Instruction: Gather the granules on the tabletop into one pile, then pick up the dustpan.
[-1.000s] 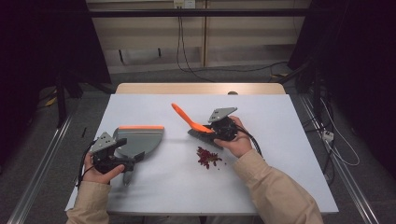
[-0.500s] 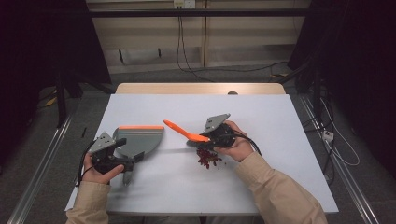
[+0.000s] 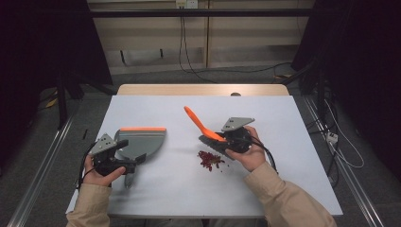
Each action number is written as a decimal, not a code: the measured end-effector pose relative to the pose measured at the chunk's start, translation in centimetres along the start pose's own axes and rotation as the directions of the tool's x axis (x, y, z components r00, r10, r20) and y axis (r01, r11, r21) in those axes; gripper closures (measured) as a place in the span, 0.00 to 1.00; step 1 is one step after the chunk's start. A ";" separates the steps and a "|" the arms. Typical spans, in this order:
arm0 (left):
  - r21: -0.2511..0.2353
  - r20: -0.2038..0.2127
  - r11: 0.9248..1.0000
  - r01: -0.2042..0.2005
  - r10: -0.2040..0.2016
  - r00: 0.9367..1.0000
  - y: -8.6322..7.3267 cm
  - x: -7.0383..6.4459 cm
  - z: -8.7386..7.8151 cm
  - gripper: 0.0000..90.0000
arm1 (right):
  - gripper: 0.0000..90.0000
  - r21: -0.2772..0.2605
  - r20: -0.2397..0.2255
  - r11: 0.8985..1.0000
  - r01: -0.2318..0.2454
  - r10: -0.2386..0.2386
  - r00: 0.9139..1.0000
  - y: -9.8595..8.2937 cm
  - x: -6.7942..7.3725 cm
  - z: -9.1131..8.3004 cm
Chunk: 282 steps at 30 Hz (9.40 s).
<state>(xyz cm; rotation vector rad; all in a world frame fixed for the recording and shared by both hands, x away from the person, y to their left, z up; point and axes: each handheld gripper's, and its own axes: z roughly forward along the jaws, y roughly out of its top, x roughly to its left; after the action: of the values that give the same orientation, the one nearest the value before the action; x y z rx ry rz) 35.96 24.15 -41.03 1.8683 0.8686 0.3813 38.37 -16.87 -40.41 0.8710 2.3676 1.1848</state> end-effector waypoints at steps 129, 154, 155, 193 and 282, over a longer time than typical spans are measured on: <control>0.333 -0.199 0.931 0.152 -0.088 0.976 -1.6 1.5 0.9 0.55 | 0.79 -0.072 0.036 0.969 -0.238 0.241 0.970 -3.3 -3.1 -3.8; 0.299 -0.085 0.952 0.056 -0.032 0.996 -0.5 1.0 -1.0 0.70 | 0.79 -0.081 0.048 0.966 -0.244 0.248 0.967 -3.4 -3.3 -4.0; 0.294 -0.074 0.954 0.050 -0.029 0.997 -0.4 0.8 -1.2 0.70 | 0.79 -0.081 0.047 0.966 -0.245 0.249 0.967 -3.4 -3.3 -4.0; 0.375 0.242 0.904 -0.207 0.120 0.963 -0.8 -3.6 -0.5 0.70 | 0.79 -0.034 0.088 0.967 -0.252 0.254 0.963 -3.0 -3.8 -2.4; 0.392 0.369 0.871 -0.295 0.145 0.918 -1.2 -6.1 1.4 0.70 | 0.79 0.052 0.147 0.992 -0.117 0.108 0.983 -1.1 1.7 1.5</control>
<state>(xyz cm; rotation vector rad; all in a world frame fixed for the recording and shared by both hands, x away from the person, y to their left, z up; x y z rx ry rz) 32.10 19.14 -42.08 2.3819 0.5341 -0.0041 37.57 -15.34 -42.23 1.0849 2.2744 1.0585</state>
